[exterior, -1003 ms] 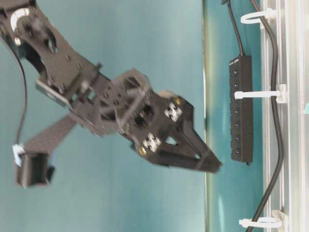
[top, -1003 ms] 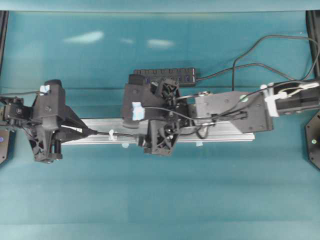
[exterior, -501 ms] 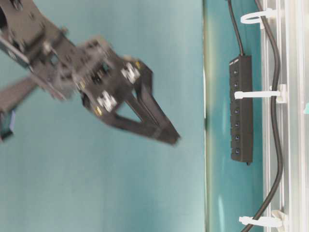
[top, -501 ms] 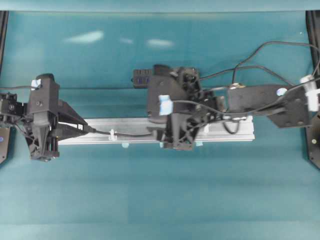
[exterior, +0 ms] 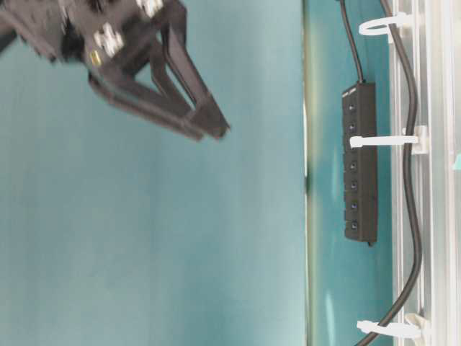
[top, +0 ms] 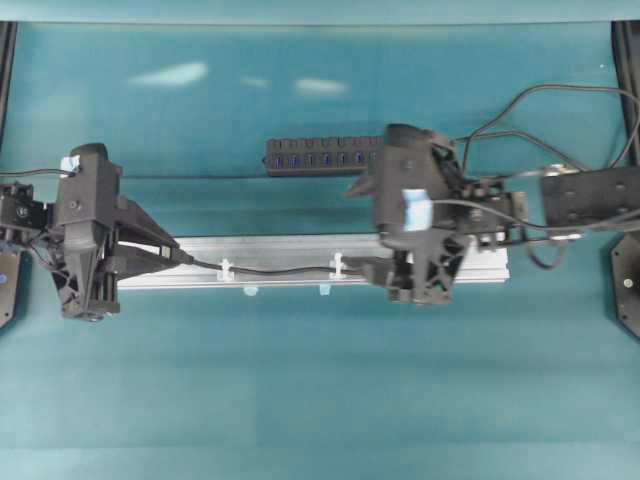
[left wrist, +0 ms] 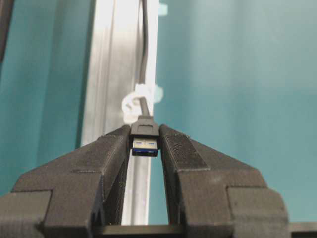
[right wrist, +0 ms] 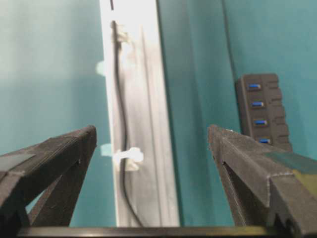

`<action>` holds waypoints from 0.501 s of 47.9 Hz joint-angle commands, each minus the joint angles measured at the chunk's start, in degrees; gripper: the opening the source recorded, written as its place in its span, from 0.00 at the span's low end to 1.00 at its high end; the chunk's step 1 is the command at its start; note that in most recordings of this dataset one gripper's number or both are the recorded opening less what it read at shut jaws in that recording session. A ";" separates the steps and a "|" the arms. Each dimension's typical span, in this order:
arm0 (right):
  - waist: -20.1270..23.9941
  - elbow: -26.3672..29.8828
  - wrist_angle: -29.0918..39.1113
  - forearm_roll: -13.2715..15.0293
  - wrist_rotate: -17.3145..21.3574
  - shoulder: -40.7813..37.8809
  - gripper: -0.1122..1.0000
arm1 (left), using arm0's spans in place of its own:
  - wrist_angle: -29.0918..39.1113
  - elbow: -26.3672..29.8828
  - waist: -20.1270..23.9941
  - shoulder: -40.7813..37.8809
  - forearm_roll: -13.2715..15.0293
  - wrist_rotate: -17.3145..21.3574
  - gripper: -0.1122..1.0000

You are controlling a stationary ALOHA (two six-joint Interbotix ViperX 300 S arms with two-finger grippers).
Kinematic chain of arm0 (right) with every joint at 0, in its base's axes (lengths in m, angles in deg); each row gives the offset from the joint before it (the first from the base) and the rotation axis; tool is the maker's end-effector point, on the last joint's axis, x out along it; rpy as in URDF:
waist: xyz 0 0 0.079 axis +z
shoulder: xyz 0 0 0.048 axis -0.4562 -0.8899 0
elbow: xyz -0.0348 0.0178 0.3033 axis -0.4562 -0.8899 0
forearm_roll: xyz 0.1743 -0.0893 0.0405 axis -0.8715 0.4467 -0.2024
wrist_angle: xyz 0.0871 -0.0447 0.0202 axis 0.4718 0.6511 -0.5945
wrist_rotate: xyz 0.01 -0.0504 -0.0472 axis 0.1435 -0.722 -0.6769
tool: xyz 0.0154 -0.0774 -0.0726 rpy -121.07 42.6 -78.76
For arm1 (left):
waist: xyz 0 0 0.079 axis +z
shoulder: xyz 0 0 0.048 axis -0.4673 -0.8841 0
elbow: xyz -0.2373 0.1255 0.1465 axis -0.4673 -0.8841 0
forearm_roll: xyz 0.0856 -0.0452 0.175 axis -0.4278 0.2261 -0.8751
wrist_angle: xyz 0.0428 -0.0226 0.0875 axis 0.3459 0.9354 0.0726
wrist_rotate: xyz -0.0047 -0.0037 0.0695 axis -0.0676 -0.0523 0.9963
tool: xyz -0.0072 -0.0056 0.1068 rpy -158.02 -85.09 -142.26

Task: Pass the USB cable through three rings with both arms.

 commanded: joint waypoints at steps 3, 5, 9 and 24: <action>0.18 -1.58 -3.25 0.18 0.09 3.25 0.80 | -0.53 1.67 -0.09 0.79 -0.09 0.70 0.33; 0.18 -2.37 -4.04 0.18 0.09 3.87 0.80 | -0.53 1.58 -0.09 0.88 -0.09 0.79 0.33; 0.18 -3.87 -5.36 0.18 0.09 4.92 0.80 | -0.53 1.58 0.09 1.05 -0.09 0.79 0.32; 0.18 -8.09 -7.82 0.18 0.44 8.70 0.80 | -0.53 1.67 0.35 1.05 -0.09 0.88 0.33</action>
